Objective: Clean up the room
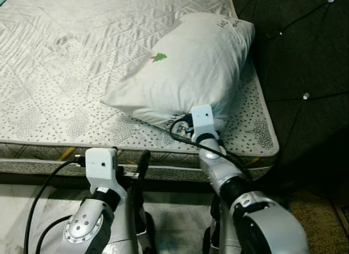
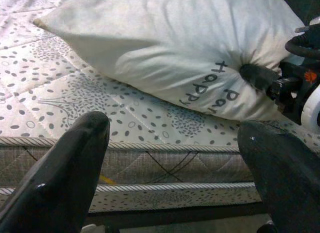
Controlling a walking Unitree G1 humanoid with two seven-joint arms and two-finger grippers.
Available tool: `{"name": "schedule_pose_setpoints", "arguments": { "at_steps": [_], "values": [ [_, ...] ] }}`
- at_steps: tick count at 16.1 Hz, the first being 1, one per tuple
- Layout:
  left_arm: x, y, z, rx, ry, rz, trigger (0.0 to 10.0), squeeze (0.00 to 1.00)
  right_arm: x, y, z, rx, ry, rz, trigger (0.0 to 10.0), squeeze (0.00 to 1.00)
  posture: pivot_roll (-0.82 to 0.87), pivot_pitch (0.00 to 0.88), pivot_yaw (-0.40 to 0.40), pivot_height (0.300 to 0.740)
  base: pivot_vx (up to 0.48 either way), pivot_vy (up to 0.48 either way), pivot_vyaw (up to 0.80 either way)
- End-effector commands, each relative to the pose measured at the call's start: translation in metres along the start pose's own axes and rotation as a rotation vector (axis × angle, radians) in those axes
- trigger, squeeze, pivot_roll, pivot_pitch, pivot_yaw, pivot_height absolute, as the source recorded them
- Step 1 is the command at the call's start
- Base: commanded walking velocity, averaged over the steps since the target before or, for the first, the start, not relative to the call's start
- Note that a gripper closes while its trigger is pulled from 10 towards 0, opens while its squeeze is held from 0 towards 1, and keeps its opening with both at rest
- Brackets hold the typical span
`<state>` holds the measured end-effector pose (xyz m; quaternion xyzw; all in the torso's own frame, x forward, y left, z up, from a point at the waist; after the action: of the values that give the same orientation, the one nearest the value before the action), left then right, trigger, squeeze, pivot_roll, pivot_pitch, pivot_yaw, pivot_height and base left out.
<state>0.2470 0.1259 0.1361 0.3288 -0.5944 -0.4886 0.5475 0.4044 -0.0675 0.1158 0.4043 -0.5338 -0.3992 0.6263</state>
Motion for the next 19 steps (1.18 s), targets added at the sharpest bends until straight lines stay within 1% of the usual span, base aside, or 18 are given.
{"name": "schedule_pose_setpoints", "arguments": {
  "at_steps": [1,2,3,4,5,6,8,9,11,12,13,14,15,16,17,18,19],
  "values": [
    [-0.002,-0.006,0.001,-0.022,0.004,-0.011,10.0,0.0,0.025,0.004,-0.006,0.006,-0.059,-0.009,0.0,0.0,0.13,0.218,-0.019,0.564,0.0,0.0,0.0],
    [-0.003,-0.006,0.001,-0.021,0.006,-0.012,10.0,0.0,0.034,0.004,-0.007,0.009,-0.074,-0.003,0.0,0.0,0.13,0.218,-0.019,0.564,0.0,0.0,0.0],
    [-0.003,-0.006,0.001,-0.021,0.007,-0.012,10.0,0.0,0.036,0.004,-0.007,0.01,-0.076,-0.002,0.0,0.0,0.13,0.218,-0.019,0.564,0.0,0.0,0.0],
    [-0.004,-0.005,0.0,-0.018,0.011,-0.014,10.0,0.0,0.047,0.004,-0.009,0.011,-0.091,0.01,0.0,0.0,0.13,0.214,-0.02,0.564,0.0,0.0,0.0],
    [-0.004,-0.005,-0.002,-0.014,0.014,-0.015,10.0,0.0,0.062,0.004,-0.011,0.006,-0.113,0.024,0.0,0.0,0.13,0.212,-0.02,0.564,0.0,0.0,0.0],
    [-0.005,-0.004,-0.003,-0.011,0.015,-0.018,10.0,0.0,0.085,0.006,-0.013,0.007,-0.149,0.053,0.0,0.0,0.12,0.21,-0.019,0.564,0.0,0.0,0.0],
    [-0.007,-0.004,-0.004,-0.009,0.02,-0.024,10.0,0.0,0.114,0.015,-0.015,0.02,-0.189,0.106,0.0,0.0,0.12,0.205,-0.014,0.564,0.0,0.0,0.0],
    [-0.007,-0.004,-0.004,-0.008,0.021,-0.025,10.0,0.0,0.121,0.018,-0.016,0.023,-0.198,0.115,0.0,0.0,0.12,0.204,-0.013,0.564,0.0,0.0,0.0],
    [-0.008,-0.004,-0.006,-0.008,0.022,-0.031,10.0,0.0,0.148,0.033,-0.017,0.044,-0.233,0.161,0.0,0.0,0.11,0.201,-0.007,0.564,0.0,0.0,0.0],
    [-0.008,-0.003,-0.007,-0.008,0.025,-0.033,10.0,0.0,0.156,0.04,-0.017,0.056,-0.245,0.174,0.0,0.0,0.11,0.201,-0.006,0.564,0.0,0.0,0.0],
    [-0.009,-0.003,-0.007,-0.007,0.026,-0.034,10.0,0.0,0.159,0.041,-0.017,0.059,-0.248,0.174,0.0,0.0,0.11,0.201,-0.006,0.564,0.0,0.0,0.0],
    [-0.012,-0.003,-0.005,-0.011,0.027,-0.04,10.0,0.0,0.169,0.049,-0.016,0.084,-0.267,0.18,0.0,0.0,0.11,0.2,-0.007,0.564,0.0,0.0,0.0],
    [-0.014,-0.002,-0.004,-0.015,0.018,-0.046,10.0,0.0,0.173,0.048,-0.014,0.091,-0.275,0.18,0.0,0.0,0.11,0.198,-0.009,0.564,0.0,0.0,0.0],
    [-0.012,-0.002,-0.006,-0.016,-0.019,-0.049,10.0,0.0,0.176,0.043,-0.013,0.094,-0.274,0.164,0.0,0.0,0.1,0.197,-0.009,0.564,0.0,0.0,0.0],
    [-0.005,-0.001,-0.008,-0.021,-0.072,-0.048,10.0,0.0,0.18,0.039,-0.011,0.091,-0.281,0.167,0.0,0.0,0.1,0.195,-0.003,0.564,0.0,0.0,0.0],
    [-0.002,-0.001,-0.009,-0.022,-0.093,-0.056,10.0,0.0,0.183,0.036,-0.009,0.086,-0.289,0.173,0.0,0.0,0.1,0.195,-0.003,0.564,0.0,0.0,0.0],
    [0.003,-0.002,-0.01,-0.024,-0.119,-0.065,10.0,0.0,0.191,0.032,-0.006,0.074,-0.319,0.176,0.0,0.0,0.09,0.193,0.0,0.564,0.0,0.0,0.0]
  ]
}}
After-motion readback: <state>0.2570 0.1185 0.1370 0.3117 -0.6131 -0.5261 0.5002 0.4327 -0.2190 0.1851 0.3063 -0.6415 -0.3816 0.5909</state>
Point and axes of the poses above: a point about 5 cm out from each wrist's last joint towards the gripper, its own z axis pointing back from the gripper into the wrist, its own y axis along the axis of the wrist's last joint, x = y × z, the point moved 3 cm from there along -z, pointing out of the wrist towards the gripper, and after that the axes turned 10 degrees about z, right-handed, at the moved point
